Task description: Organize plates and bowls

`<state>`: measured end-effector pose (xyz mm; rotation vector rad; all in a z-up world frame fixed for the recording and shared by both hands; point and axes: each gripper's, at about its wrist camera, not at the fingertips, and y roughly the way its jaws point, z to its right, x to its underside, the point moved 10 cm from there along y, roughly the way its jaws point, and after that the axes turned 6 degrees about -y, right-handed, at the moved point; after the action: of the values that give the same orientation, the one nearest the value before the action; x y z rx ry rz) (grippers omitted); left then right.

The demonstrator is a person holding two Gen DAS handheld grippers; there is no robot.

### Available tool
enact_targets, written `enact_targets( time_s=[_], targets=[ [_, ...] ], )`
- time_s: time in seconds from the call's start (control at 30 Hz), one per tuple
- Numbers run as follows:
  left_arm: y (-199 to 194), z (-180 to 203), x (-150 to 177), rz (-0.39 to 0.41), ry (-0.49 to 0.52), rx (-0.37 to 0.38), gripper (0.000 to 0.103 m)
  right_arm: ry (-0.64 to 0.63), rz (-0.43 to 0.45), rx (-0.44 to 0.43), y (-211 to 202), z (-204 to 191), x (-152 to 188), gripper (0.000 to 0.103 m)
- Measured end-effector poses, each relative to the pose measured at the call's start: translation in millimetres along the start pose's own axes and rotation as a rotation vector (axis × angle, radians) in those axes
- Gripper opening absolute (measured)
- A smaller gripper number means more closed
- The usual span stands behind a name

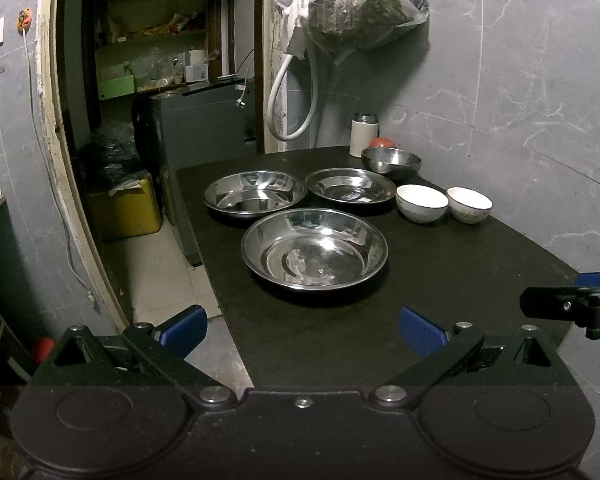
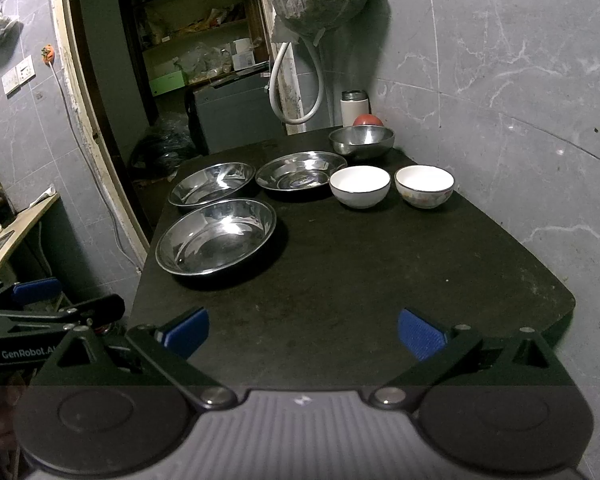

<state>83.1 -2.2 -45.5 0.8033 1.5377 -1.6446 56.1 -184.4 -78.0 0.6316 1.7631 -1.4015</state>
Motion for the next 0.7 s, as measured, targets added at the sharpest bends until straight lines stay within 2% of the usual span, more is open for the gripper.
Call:
enact_targets(
  time_s=[0.7],
  targets=[
    [0.5, -0.2, 1.1, 0.001, 0.001, -0.002, 0.102, 0.003, -0.004, 0.006, 1.4, 2.5, -2.1, 0.103]
  ],
)
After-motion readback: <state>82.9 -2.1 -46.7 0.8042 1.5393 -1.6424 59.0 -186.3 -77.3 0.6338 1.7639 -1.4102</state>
